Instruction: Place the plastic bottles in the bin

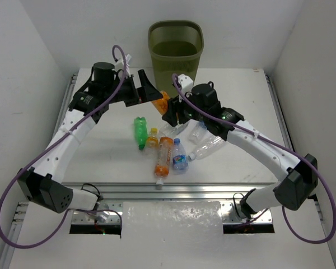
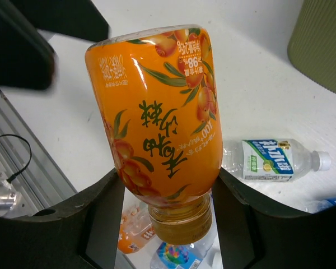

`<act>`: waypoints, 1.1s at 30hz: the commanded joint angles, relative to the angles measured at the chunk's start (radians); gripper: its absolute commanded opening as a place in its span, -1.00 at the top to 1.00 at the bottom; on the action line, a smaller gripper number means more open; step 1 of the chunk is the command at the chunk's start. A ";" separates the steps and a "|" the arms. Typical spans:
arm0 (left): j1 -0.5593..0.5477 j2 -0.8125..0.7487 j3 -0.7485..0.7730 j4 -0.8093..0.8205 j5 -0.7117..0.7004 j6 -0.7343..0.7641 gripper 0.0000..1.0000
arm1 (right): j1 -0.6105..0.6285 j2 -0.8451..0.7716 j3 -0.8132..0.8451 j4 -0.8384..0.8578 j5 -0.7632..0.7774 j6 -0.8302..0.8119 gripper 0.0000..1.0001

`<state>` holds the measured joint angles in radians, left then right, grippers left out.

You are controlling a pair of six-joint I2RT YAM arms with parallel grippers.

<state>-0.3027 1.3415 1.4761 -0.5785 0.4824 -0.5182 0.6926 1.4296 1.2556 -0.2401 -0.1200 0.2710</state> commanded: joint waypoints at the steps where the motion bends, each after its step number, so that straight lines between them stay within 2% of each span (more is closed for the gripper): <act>1: -0.038 0.016 0.004 0.110 0.080 -0.015 -0.99 | -0.005 -0.006 0.050 0.044 -0.015 0.020 0.56; 6: -0.061 0.062 0.006 0.190 0.103 -0.071 -0.96 | -0.008 -0.026 0.056 0.100 -0.040 0.022 0.56; 9: -0.062 0.085 0.006 0.232 0.178 -0.097 -0.62 | -0.016 -0.038 0.053 0.122 -0.023 0.031 0.56; 10: -0.062 0.093 0.007 0.238 0.188 -0.103 -0.27 | -0.027 -0.044 0.053 0.131 -0.021 0.036 0.57; 11: -0.062 0.096 0.007 0.241 0.191 -0.111 -0.16 | -0.030 -0.049 0.048 0.151 -0.015 0.043 0.57; 15: -0.062 0.114 0.009 0.261 0.208 -0.111 -0.15 | -0.041 -0.058 0.051 0.177 -0.012 0.048 0.57; 16: -0.062 0.129 0.015 0.262 0.214 -0.114 -0.09 | -0.044 -0.063 0.051 0.182 -0.013 0.047 0.57; 17: -0.062 0.139 0.027 0.266 0.220 -0.115 0.20 | -0.044 -0.064 0.050 0.191 -0.013 0.045 0.56; 18: -0.062 0.152 0.033 0.273 0.223 -0.120 0.57 | -0.048 -0.067 0.045 0.196 -0.013 0.046 0.56; 19: -0.062 0.159 0.039 0.288 0.225 -0.131 0.61 | -0.051 -0.080 0.039 0.218 -0.015 0.051 0.55; 20: -0.062 0.177 0.055 0.296 0.231 -0.135 0.75 | -0.054 -0.083 0.031 0.225 -0.017 0.053 0.52; 21: -0.062 0.185 0.065 0.302 0.232 -0.138 1.00 | -0.065 -0.083 0.033 0.228 -0.023 0.059 0.47; 22: -0.062 0.192 0.076 0.313 0.226 -0.144 1.00 | -0.073 -0.084 0.034 0.231 -0.044 0.057 0.37; 23: -0.062 0.197 0.094 0.324 0.216 -0.146 1.00 | -0.076 -0.084 0.033 0.232 -0.050 0.057 -0.07; 25: -0.062 0.193 0.105 0.360 0.182 -0.148 1.00 | -0.084 -0.092 0.019 0.234 -0.035 0.065 -0.72; 26: -0.062 0.182 0.118 0.370 0.132 -0.146 1.00 | -0.096 -0.098 0.010 0.234 -0.020 0.069 -0.97; 33: -0.061 0.223 0.262 0.410 -0.094 -0.091 1.00 | -0.174 -0.204 -0.077 0.144 0.025 0.112 -0.98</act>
<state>-0.3607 1.5566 1.6505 -0.2703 0.5034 -0.6430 0.5476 1.2881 1.1980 -0.1032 -0.1123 0.3527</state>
